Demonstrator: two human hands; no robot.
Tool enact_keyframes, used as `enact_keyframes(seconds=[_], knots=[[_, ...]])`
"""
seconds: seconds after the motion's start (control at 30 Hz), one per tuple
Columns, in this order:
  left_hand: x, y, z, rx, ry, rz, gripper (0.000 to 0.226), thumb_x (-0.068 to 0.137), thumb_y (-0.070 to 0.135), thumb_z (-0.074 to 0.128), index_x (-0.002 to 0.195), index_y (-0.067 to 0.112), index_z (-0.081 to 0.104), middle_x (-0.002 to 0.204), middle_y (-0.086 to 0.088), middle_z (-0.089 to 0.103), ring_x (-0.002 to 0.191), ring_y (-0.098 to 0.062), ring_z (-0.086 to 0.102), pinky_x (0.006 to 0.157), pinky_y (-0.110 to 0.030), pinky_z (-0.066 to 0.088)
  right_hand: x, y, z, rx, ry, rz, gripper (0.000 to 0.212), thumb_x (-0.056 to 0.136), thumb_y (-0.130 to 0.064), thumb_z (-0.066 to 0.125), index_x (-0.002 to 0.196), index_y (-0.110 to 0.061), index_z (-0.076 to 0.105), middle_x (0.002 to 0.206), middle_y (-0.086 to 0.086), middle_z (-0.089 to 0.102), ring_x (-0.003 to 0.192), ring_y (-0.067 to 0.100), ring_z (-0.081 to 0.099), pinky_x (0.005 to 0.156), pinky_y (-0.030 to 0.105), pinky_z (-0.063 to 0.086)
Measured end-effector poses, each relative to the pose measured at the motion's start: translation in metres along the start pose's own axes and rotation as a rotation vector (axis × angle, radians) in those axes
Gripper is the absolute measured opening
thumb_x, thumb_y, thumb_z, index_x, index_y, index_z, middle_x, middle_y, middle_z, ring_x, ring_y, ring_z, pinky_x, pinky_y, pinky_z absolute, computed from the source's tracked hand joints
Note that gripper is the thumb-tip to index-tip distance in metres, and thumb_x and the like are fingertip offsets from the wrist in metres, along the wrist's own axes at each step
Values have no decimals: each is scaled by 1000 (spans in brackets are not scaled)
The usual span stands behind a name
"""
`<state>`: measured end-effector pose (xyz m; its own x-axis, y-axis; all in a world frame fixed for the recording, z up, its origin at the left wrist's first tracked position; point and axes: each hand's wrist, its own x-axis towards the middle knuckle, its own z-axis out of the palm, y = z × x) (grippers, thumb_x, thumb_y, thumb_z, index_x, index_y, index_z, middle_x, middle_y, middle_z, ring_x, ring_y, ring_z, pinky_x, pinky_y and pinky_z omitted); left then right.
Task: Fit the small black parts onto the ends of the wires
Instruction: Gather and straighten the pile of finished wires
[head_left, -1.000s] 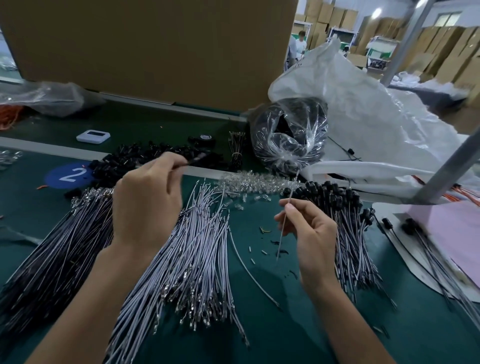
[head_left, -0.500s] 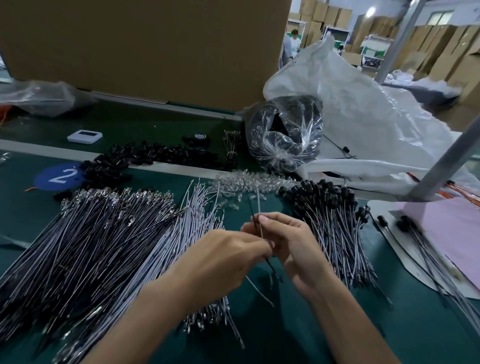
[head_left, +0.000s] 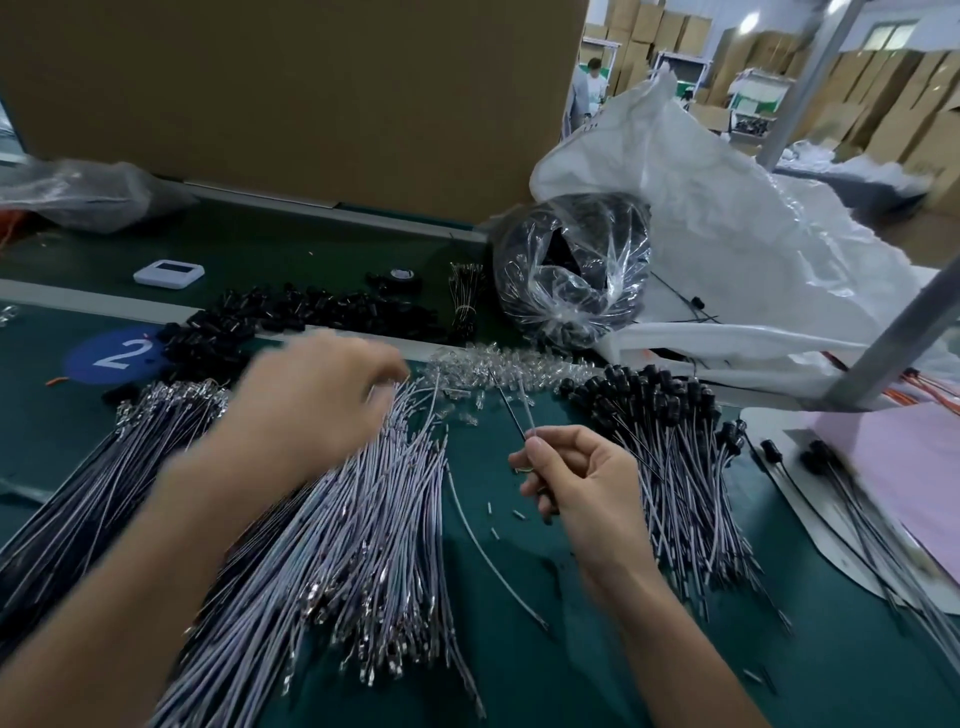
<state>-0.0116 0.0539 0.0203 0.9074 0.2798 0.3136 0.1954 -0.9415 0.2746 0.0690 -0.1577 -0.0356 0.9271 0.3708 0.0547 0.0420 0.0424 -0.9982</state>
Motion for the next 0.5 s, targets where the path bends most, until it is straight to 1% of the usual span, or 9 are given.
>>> enact_keyframes(seconds=[0.03,0.07,0.1,0.13,0.2,0.23,0.27,0.37,0.5], knots=[[16,-18,-4,155,-24,-180,21,96,31,55,114,34,66,106,0,70,84,-18,65,71,-33,54,1,1,0,-44,10,-19,2,93,-5,63,93,-6,65,76,7,74,52,8,59,44,17,43],[30,-35,-6,261,-75,-324,21,97,30,55,115,28,65,105,-6,66,90,-26,63,74,-36,49,1,2,0,-80,14,-36,2,93,-7,64,93,-8,66,76,6,75,53,7,59,45,16,43],[42,-52,-4,318,-141,-418,23,97,28,55,117,22,65,103,-9,62,92,-30,60,76,-38,48,1,2,0,-107,13,-50,2,93,-8,64,92,-9,66,77,5,75,53,7,59,47,16,43],[52,-67,-1,344,-211,-471,24,96,26,56,117,16,63,102,-11,60,93,-30,58,78,-40,50,0,3,0,-129,9,-66,3,92,-8,65,92,-10,66,77,4,75,54,7,60,48,15,43],[64,-94,5,359,-339,-513,27,94,24,59,118,12,61,101,-11,58,95,-30,58,86,-45,53,-1,4,1,-173,2,-98,4,92,-9,65,90,-12,67,76,2,75,55,8,62,50,14,44],[66,-104,6,367,-380,-527,28,92,23,61,118,13,60,101,-10,59,96,-29,59,87,-45,53,-1,4,1,-196,-5,-113,5,92,-10,66,89,-14,67,76,1,75,55,8,62,51,15,44],[68,-112,7,375,-389,-536,28,91,21,61,118,14,60,102,-10,59,95,-29,60,85,-44,54,-1,5,2,-213,-15,-127,7,92,-10,66,88,-15,67,76,0,75,55,9,63,52,16,45],[76,-126,11,362,-343,-538,27,88,12,63,116,11,63,101,-12,62,90,-29,62,77,-40,55,-2,6,3,-235,-37,-159,8,92,-9,66,87,-16,67,77,-1,74,56,9,63,52,18,46],[83,-133,22,357,-353,-523,24,89,5,61,112,6,65,107,-15,62,96,-31,61,86,-42,54,-3,6,4,-234,-45,-176,8,91,-9,66,87,-16,67,76,0,74,56,10,63,55,18,48]])
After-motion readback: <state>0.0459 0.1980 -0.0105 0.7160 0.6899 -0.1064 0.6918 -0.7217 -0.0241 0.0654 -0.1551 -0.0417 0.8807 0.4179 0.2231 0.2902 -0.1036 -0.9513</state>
